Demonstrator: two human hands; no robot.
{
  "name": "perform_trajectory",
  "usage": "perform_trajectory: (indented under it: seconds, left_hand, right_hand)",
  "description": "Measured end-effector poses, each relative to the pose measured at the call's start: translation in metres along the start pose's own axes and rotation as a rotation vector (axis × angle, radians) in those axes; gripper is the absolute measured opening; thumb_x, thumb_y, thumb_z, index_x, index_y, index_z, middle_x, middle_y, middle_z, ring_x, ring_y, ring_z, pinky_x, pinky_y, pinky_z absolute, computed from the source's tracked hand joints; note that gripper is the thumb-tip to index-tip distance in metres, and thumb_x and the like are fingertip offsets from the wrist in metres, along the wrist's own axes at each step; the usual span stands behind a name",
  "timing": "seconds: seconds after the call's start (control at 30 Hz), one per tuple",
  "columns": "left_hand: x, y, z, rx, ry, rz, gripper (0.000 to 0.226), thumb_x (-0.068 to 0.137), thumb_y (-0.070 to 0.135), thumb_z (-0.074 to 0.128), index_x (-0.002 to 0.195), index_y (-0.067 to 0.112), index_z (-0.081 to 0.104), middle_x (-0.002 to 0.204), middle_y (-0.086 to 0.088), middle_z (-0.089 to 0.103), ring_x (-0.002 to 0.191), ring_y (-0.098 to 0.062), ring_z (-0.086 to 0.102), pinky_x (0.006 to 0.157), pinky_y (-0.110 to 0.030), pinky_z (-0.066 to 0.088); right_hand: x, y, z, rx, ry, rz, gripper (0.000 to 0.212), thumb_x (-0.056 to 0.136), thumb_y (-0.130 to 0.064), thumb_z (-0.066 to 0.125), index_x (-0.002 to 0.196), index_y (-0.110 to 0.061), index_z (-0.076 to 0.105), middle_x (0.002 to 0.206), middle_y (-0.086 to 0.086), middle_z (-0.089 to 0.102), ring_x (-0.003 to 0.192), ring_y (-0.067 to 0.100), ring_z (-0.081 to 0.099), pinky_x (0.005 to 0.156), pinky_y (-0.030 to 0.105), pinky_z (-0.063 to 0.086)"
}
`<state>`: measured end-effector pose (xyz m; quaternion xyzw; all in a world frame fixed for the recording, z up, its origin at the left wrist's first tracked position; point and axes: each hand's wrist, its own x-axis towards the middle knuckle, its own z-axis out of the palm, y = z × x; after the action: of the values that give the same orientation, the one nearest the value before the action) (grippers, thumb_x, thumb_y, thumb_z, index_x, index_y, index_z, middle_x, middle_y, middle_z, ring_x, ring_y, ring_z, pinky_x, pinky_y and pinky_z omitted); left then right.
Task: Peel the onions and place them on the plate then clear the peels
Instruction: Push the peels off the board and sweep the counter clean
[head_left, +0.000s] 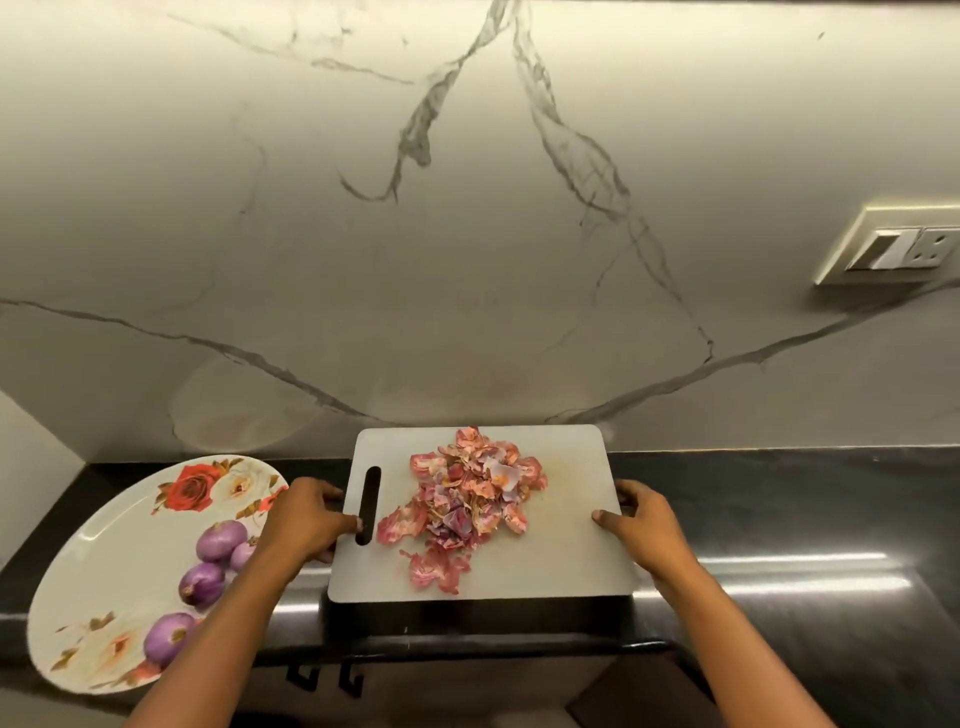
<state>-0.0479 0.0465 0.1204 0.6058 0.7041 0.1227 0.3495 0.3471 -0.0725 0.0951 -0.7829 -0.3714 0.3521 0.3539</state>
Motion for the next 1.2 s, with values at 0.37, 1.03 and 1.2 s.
perform_trajectory:
  seconds: [0.37, 1.03, 1.2]
  left_hand:
    - [0.023, -0.027, 0.034, 0.009, 0.199, 0.066, 0.045, 0.085, 0.025, 0.087, 0.125, 0.01, 0.072, 0.109, -0.01, 0.076, 0.091, -0.029, 0.073, 0.079, -0.05, 0.065]
    - [0.018, -0.026, 0.031, -0.073, 0.367, 0.176, 0.035, 0.089, 0.022, 0.084, 0.119, 0.011, 0.073, 0.098, -0.002, 0.074, 0.081, -0.021, 0.064, 0.073, -0.037, 0.053]
    - [0.018, -0.025, 0.031, -0.083, 0.389, 0.181, 0.036, 0.09, 0.023, 0.083, 0.122, 0.011, 0.072, 0.107, -0.008, 0.077, 0.083, -0.02, 0.063, 0.074, -0.036, 0.052]
  right_hand:
    - [0.018, 0.018, 0.027, -0.02, 0.131, -0.094, 0.059, 0.09, -0.017, 0.081, 0.143, -0.026, 0.058, 0.13, 0.001, 0.056, 0.109, 0.019, 0.064, 0.097, 0.046, 0.059]
    - [0.024, 0.015, 0.037, 0.08, 0.235, -0.19, 0.059, 0.092, -0.014, 0.08, 0.145, -0.023, 0.056, 0.132, -0.002, 0.052, 0.109, 0.016, 0.061, 0.088, 0.035, 0.058]
    - [0.024, 0.013, 0.035, 0.102, 0.241, -0.212, 0.057, 0.091, -0.011, 0.081, 0.142, -0.022, 0.058, 0.129, -0.001, 0.054, 0.11, 0.018, 0.061, 0.088, 0.037, 0.058]
